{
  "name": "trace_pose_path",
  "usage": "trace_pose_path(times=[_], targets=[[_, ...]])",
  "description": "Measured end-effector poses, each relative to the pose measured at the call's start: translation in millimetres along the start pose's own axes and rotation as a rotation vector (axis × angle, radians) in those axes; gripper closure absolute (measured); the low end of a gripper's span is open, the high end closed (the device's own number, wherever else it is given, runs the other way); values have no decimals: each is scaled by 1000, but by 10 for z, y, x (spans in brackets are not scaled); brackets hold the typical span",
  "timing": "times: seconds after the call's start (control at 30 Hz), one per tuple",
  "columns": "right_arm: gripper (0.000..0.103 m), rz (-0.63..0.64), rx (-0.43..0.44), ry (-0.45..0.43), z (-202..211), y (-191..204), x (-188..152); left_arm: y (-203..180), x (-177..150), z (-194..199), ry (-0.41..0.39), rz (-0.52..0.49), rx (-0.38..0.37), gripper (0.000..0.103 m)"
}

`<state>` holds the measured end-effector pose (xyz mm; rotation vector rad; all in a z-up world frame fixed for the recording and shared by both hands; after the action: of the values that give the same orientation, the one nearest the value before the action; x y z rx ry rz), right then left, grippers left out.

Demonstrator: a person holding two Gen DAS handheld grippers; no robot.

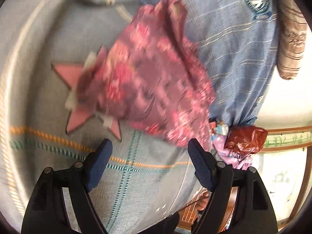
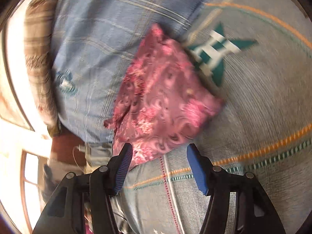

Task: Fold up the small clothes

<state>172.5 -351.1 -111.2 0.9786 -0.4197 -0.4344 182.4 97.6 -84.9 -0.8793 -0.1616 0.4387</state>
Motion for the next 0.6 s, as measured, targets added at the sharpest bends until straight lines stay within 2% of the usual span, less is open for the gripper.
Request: trace_pose_path(times=[0.17, 0.27, 0.33, 0.37, 0.4, 0.43, 0.47, 0.53, 0.6], targets=[[44, -40, 38, -89, -33, 2, 80, -48, 233, -48, -42, 60, -38, 23], [45, -73, 28, -131, -107, 11, 153, -67, 398, -128, -59, 112, -72, 22], [47, -74, 7, -161, -138, 32, 186, -116, 466, -185, -78, 119, -64, 23], [58, -74, -14, -164, -169, 49, 203, -130, 484, -189, -93, 121, -50, 36], [69, -71, -37, -165, -192, 52, 219, -148, 502, -197, -107, 113, -20, 68], [95, -65, -51, -157, -211, 53, 237, -173, 513, -236, -111, 105, 8, 88], [96, -56, -50, -145, -228, 58, 266, -137, 506, -206, -110, 101, 17, 96], [96, -38, -28, -160, -176, 111, 286, -156, 462, -129, -143, 98, 30, 96], [96, 32, 14, -187, -24, 288, 272, -180, 369, 63, -199, 51, 59, 100]])
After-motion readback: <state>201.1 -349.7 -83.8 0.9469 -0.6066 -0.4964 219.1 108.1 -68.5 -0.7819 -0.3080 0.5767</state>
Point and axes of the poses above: each gripper's, at about its wrist camera, not at the fingertips, and z roughly against the way its jaws point, y to its left, x to its top, the point moved 4 cm from there along -z, roughly the way its jaws point, and after that the axes turned 2 degrees about y, right-handed, at the moved point
